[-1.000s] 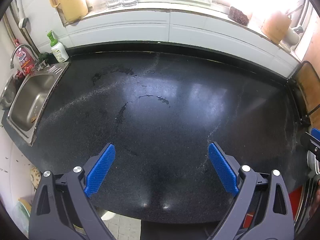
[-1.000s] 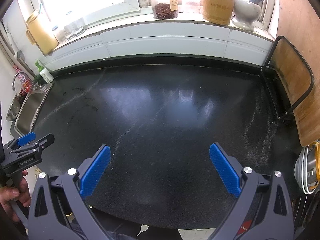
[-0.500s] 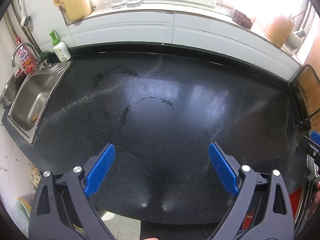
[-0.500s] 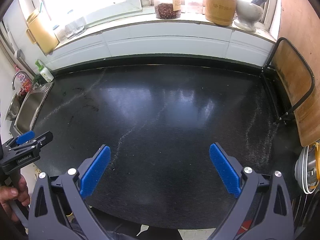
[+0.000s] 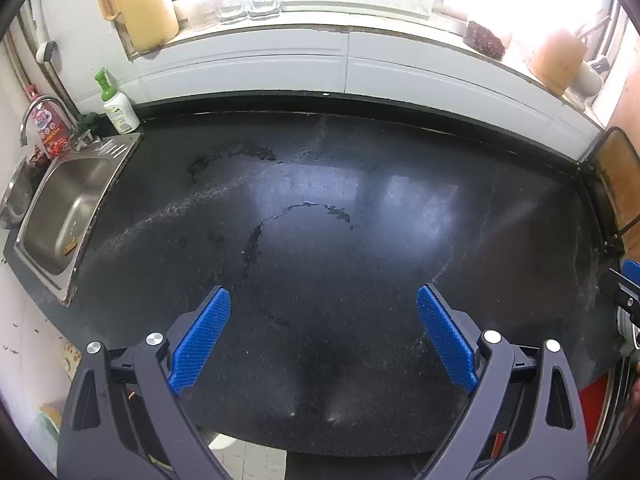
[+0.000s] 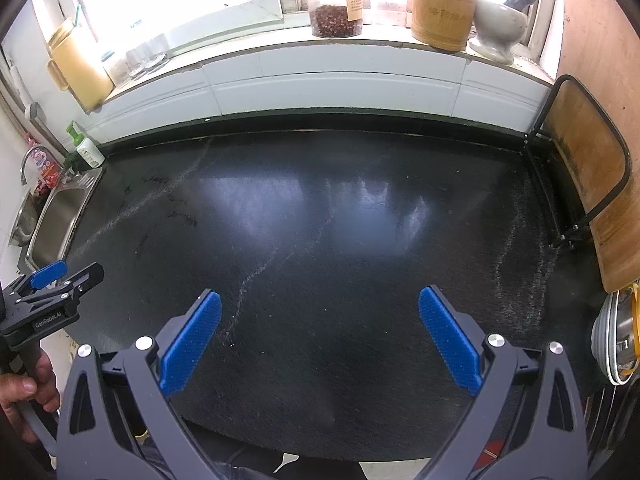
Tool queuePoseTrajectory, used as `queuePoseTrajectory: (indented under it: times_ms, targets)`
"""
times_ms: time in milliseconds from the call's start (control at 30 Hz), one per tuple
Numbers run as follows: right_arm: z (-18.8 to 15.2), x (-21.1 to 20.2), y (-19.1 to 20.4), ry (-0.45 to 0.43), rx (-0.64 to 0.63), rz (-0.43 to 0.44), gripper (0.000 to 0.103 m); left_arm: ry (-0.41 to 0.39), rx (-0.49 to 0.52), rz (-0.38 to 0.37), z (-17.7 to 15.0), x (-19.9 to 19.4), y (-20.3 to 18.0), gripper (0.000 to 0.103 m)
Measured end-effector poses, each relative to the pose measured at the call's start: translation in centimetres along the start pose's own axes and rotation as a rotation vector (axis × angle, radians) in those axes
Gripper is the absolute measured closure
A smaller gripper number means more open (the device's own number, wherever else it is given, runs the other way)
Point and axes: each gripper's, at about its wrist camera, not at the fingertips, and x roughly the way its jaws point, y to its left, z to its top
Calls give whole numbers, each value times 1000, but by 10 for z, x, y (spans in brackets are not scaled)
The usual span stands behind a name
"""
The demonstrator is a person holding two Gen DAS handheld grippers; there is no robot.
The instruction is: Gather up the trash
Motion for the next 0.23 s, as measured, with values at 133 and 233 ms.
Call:
queuePoseTrajectory:
  times_ms: [133, 233]
  targets:
    - [2, 4, 2, 5, 3, -2, 7, 15, 3, -9, 4, 9, 4, 11]
    - [3, 10, 2, 2, 6, 7, 7, -1, 27, 4, 7, 22, 9, 9]
